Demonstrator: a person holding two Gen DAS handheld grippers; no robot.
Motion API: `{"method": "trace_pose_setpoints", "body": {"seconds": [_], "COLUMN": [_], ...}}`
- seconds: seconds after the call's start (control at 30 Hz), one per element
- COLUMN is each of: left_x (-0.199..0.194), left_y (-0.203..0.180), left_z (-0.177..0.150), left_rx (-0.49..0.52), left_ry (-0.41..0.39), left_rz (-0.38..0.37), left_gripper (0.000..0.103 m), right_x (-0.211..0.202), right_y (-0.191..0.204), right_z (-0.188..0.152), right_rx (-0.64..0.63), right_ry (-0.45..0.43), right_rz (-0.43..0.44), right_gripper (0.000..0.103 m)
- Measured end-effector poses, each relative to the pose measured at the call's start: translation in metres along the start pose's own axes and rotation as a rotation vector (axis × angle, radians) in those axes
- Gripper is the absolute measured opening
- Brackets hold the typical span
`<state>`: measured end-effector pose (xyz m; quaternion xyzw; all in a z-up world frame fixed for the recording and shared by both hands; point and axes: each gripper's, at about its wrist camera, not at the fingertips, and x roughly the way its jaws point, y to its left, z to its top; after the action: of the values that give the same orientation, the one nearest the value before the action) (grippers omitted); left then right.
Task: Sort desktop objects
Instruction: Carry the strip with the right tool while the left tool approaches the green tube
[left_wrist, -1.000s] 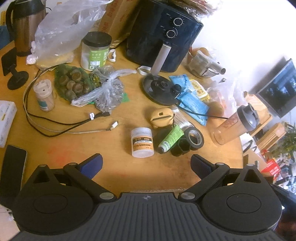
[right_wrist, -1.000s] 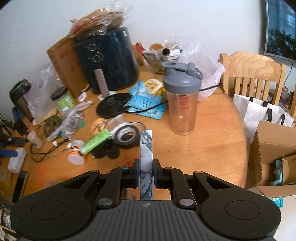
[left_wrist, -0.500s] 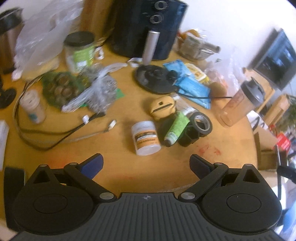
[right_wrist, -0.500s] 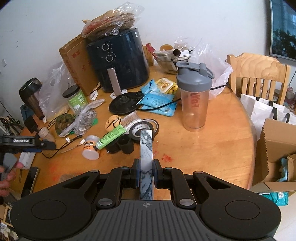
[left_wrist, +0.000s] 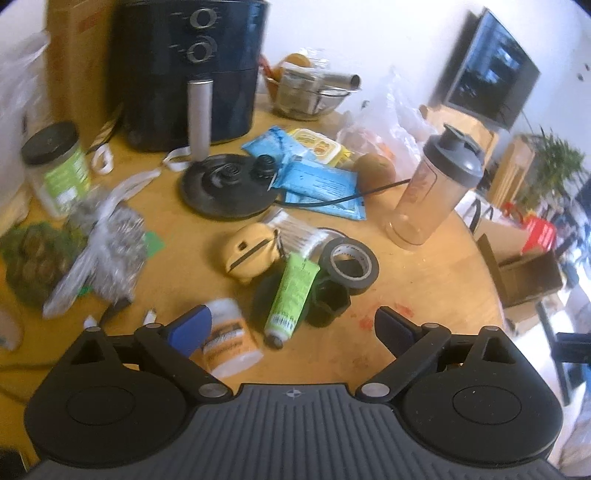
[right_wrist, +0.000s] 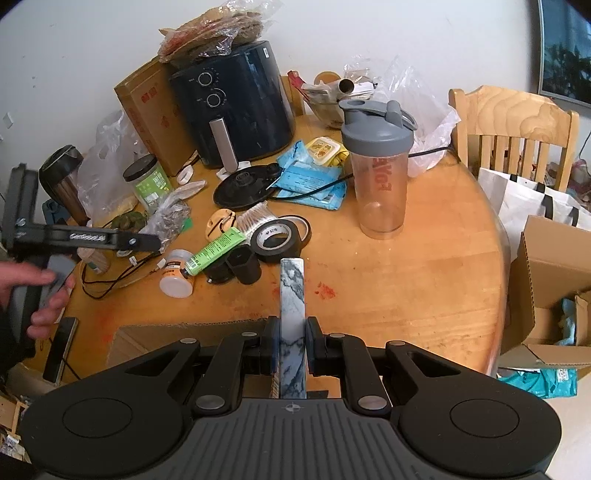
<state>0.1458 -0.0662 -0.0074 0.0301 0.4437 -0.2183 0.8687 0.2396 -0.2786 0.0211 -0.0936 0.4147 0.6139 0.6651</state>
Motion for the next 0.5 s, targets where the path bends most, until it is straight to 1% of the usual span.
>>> {"method": "trace_pose_setpoints", "body": {"seconds": [0.1, 0.23, 0.3, 0.37, 0.5], "left_x": [0.014, 0.037, 0.047, 0.055, 0.069], "left_y": [-0.006, -0.012, -0.014, -0.015, -0.019], "left_z": [0.005, 0.009, 0.011, 0.013, 0.013], "left_rx": [0.059, 0.128, 0.158, 0.179, 0.22], "left_ry": [0.003, 0.029, 0.037, 0.046, 0.068], "left_rz": [0.008, 0.026, 0.039, 0.044, 0.045], "left_gripper": [0.093, 0.083, 0.081, 0.073, 0.065], "right_x": [0.0, -0.001, -0.002, -0.004, -0.006], "right_y": [-0.004, -0.007, -0.009, -0.011, -0.017], "right_z": [-0.001, -0.003, -0.004, -0.006, -0.009], "right_rx": [0.012, 0.026, 0.032, 0.043, 0.072], "right_ry": [-0.002, -0.006, -0.009, -0.012, -0.016], "right_rz": [-0.002, -0.013, -0.023, -0.033, -0.054], "right_gripper": [0.017, 0.017, 0.017, 0.017, 0.017]}}
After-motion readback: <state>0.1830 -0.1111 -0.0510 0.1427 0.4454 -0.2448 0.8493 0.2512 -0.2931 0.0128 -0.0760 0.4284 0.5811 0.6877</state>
